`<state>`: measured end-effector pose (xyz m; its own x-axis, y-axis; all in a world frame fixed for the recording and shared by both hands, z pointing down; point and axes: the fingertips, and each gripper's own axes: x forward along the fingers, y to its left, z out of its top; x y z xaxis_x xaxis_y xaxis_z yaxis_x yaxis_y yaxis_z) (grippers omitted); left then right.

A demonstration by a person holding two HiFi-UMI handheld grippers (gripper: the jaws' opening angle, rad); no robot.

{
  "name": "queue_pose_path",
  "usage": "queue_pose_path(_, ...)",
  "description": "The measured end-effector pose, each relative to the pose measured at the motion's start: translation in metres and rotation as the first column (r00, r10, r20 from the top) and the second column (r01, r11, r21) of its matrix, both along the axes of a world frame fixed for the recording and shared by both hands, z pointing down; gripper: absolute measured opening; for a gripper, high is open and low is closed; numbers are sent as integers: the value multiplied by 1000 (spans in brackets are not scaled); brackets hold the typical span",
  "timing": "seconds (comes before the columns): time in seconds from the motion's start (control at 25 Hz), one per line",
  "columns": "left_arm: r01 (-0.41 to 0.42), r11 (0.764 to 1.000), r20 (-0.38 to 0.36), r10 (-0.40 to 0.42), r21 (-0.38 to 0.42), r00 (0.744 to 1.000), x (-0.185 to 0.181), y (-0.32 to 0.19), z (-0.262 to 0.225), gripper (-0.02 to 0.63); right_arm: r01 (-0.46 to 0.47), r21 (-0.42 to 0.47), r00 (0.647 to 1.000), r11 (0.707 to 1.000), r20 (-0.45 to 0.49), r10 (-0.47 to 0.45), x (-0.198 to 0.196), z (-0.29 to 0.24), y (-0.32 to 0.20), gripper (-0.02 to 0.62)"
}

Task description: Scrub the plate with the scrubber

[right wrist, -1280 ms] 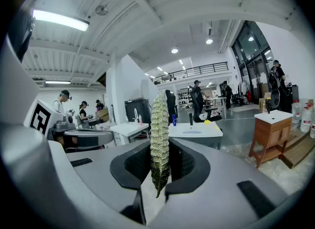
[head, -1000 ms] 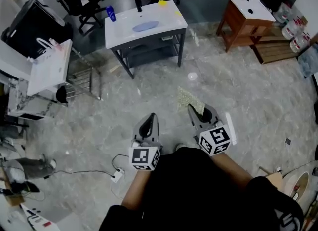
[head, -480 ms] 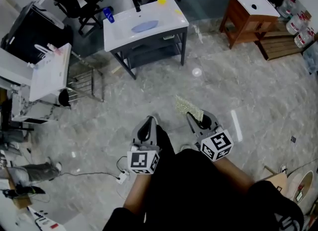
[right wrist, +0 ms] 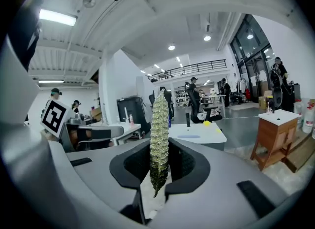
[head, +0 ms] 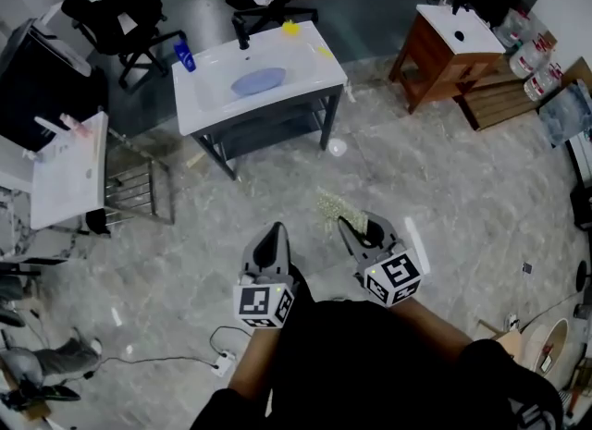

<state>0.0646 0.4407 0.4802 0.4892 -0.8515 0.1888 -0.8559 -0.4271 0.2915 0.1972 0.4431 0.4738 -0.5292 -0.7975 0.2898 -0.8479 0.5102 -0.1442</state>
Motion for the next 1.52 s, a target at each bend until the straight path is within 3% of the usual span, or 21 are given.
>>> queue_pose_path(0.28, 19, 999, -12, -19, 41, 1000, -60, -102, -29, -11, 21, -31, 999, 999, 51, -20, -67, -18, -102, 61)
queue_pose_path(0.52, 42, 998, 23, -43, 50, 999, -120, -170, -36, -11, 66, -46, 997, 997, 45, -64, -132, -22, -169, 61)
queue_pose_path(0.8, 56, 997, -5, -55, 56, 998, -174, -229, -30, -11, 90, -31, 996, 995, -1, -90, -188, -23, -226, 61)
queue_pose_path(1.16, 66, 996, -12, -65, 56, 998, -213, -267, -24, -11, 34, -63, 999, 997, -2, -34, -196, -12, -255, 61)
queue_pose_path(1.32, 61, 998, -20, -60, 27, 998, -209, -276, -16, -11, -8, -63, 1000, 998, 10, 9, -181, -10, -275, 61)
queue_pose_path(1.52, 83, 996, -62, -84, -8, 995, -201, -292, -5, -11, 3, -63, 999, 998, 50, 0, -173, -9, -303, 61)
